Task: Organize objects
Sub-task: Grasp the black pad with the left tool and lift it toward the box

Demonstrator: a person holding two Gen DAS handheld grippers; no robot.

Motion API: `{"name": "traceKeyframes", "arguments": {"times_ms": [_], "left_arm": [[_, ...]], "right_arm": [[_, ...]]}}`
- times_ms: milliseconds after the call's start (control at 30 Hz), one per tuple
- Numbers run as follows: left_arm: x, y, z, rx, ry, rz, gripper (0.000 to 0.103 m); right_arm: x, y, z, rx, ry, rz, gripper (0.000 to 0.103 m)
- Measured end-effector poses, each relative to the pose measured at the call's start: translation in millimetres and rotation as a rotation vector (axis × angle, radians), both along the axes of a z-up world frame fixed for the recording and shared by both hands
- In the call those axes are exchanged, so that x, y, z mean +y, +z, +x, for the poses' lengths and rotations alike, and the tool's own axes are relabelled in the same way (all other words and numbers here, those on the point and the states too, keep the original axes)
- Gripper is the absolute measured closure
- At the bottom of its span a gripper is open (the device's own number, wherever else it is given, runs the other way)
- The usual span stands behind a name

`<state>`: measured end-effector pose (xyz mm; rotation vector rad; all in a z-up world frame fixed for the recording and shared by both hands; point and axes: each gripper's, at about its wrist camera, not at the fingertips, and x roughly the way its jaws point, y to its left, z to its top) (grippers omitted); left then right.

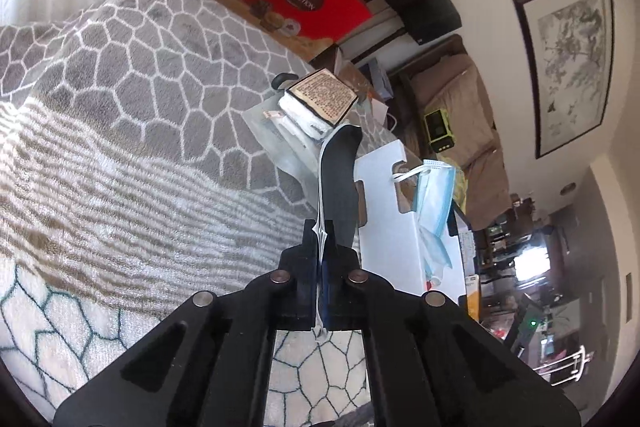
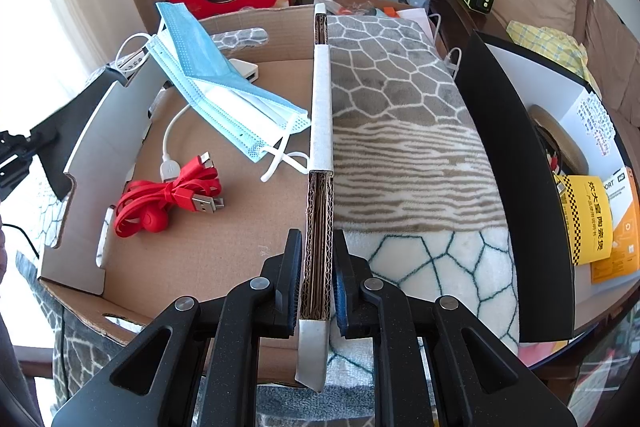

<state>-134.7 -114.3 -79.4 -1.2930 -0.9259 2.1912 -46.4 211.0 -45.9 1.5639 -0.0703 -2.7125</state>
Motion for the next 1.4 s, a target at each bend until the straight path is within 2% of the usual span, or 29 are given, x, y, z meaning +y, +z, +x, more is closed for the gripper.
{"name": "traceKeyframes", "arguments": {"times_ms": [367,533,667,833,967,1200,1400], "left_arm": [[15.3,88.1,26.6,0.238,0.027,-0.02,0.103],[45.2,123.9,43.1,0.358,-0.017,-0.1,0.103],[76.5,140.5,54.1,0.432,-0.037,-0.209,0.103],[120.3,143.3,65.7,0.482,-0.077,-0.358,0.103],[145.7,135.0,68.7,0.476,-0.115,-0.409,0.103],[183.5,123.7,79.1,0.512,-0.164,-0.547,0.103],[203.6,108.8,80.5,0.505,-0.197,-0.639,0.103]], "right_arm": [[-0.1,0.2,0.1,0.001,-0.001,-0.002,0.09],[-0.2,0.3,-0.2,0.001,-0.001,-0.003,0.089],[-0.2,0.4,-0.2,0.001,-0.001,-0.004,0.089],[-0.3,0.3,0.0,0.001,0.0,-0.002,0.089],[-0.5,0.3,0.1,0.002,0.0,-0.003,0.089],[-0.9,-0.3,0.3,0.002,-0.001,-0.005,0.089],[-0.8,0.0,0.0,0.002,0.0,-0.006,0.088]]}}
